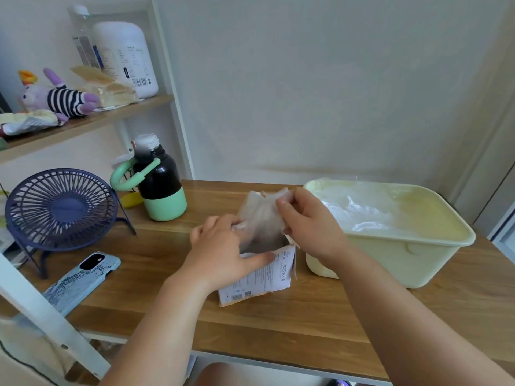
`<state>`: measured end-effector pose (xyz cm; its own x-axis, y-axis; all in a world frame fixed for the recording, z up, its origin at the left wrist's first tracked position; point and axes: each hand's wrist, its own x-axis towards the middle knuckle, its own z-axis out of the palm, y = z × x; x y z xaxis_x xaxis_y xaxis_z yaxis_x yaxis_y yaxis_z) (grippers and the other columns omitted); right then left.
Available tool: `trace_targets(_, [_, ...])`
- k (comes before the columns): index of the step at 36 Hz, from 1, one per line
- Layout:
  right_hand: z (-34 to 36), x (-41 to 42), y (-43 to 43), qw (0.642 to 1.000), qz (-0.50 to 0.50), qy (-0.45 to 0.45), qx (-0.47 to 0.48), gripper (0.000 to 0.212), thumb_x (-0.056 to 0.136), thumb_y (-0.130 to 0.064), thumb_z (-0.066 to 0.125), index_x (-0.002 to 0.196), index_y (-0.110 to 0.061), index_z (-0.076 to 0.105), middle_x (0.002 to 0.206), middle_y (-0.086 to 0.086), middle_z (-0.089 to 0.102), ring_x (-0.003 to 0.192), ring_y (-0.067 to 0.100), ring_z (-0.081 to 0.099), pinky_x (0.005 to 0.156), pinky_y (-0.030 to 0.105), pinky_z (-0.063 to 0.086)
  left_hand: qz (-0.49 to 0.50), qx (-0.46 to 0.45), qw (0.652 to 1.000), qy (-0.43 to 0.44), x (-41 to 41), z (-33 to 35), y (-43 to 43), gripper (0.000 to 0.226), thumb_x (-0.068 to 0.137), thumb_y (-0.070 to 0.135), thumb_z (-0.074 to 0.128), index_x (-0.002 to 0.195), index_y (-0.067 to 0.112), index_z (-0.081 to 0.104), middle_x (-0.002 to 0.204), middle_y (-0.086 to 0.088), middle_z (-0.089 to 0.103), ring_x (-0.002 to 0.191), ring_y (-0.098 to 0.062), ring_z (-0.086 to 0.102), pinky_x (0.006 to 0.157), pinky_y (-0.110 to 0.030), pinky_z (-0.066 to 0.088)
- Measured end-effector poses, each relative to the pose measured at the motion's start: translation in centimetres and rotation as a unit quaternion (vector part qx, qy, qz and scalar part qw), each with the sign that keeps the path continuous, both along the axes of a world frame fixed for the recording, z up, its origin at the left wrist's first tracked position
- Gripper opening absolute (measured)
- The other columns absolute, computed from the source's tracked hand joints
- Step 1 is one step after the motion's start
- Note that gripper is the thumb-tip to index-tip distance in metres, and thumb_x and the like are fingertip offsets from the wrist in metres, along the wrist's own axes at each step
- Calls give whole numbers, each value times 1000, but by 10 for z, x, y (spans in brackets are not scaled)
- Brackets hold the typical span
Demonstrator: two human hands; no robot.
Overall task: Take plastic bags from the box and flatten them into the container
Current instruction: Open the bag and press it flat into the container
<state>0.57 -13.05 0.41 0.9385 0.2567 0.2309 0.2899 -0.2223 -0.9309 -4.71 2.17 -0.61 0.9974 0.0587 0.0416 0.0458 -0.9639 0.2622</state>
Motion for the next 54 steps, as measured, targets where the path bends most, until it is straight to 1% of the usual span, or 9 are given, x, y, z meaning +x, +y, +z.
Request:
trace_targets(6, [22, 4, -12, 969, -186, -134, 88, 27, 95, -27, 51, 70, -22, 44, 76, -10, 46, 72, 7, 44, 65, 12, 34, -4, 65, 996, 57, 2, -2, 2, 99, 58, 94, 7, 120, 37, 60, 127, 7, 53, 125, -17, 33, 103, -40, 20])
trace_targets(13, [37, 4, -35, 968, -190, -96, 136, 33, 93, -31, 54, 68, -14, 40, 61, -6, 38, 52, 5, 37, 58, 23, 40, -16, -140, 987, -79, 0, 29, -21, 80, 56, 84, 44, 126, 46, 50, 139, 22, 34, 136, -10, 24, 113, -41, 22])
trace_targets(18, [43, 1, -60, 962, -210, -37, 168, 27, 91, -31, 57, 79, -8, 51, 78, 5, 56, 65, 10, 51, 67, 40, 47, -48, -427, 897, -109, 6, 41, -43, 38, 74, 57, 59, 103, 35, 69, 92, 20, 70, 86, -10, 68, 73, -24, 50])
trace_targets(24, [57, 5, -113, 966, -120, 50, 224, 20, 82, -5, 66, 80, -15, 49, 70, 5, 58, 61, 15, 49, 60, 30, 37, -27, -647, 756, -91, 34, 56, -64, 21, 84, 31, 66, 72, 17, 75, 80, 3, 71, 80, -15, 61, 81, -34, 52])
trace_targets(29, [55, 11, -137, 965, -56, 132, 218, 13, 83, 2, 63, 88, -10, 65, 78, 4, 56, 64, 15, 48, 63, 29, 37, 2, -561, 822, -99, 58, 63, -82, 23, 93, 28, 62, 88, 6, 69, 76, 6, 65, 56, 1, 62, 54, -17, 48])
trace_targets(34, [42, 28, -153, 947, -168, 160, 223, 21, 87, -6, 64, 71, -10, 51, 48, 4, 43, 41, 15, 42, 44, 24, 43, 69, -335, 920, -192, 78, 52, -96, 61, 85, 39, 67, 138, 19, 45, 137, -1, 46, 121, -20, 47, 98, -35, 38])
trace_targets(38, [28, 44, -166, 945, -235, 175, 144, 28, 88, -12, 64, 66, -12, 46, 55, 6, 43, 45, 18, 40, 42, 23, 40, -43, -135, 941, -306, 84, 46, -105, 61, 83, 55, 53, 134, 20, 54, 138, -3, 50, 129, -27, 41, 103, -38, 32])
trace_targets(46, [20, 59, -179, 944, -246, 170, -138, 20, 88, -19, 62, 92, 1, 61, 66, 9, 50, 47, 19, 51, 62, 35, 52, -218, -2, 976, -6, 113, 31, -132, 61, 90, 61, 50, 146, 40, 37, 158, 10, 25, 145, -13, 22, 117, -39, 22])
trace_targets(54, [16, 60, -175, 831, -240, -78, -496, 69, 87, -18, 57, 145, -24, 21, 140, 7, 34, 126, 29, 37, 100, 34, 32, -205, 51, 959, 191, 134, 15, -145, 67, 88, 59, 56, 147, 36, 36, 155, 8, 34, 140, -18, 35, 113, -33, 31])
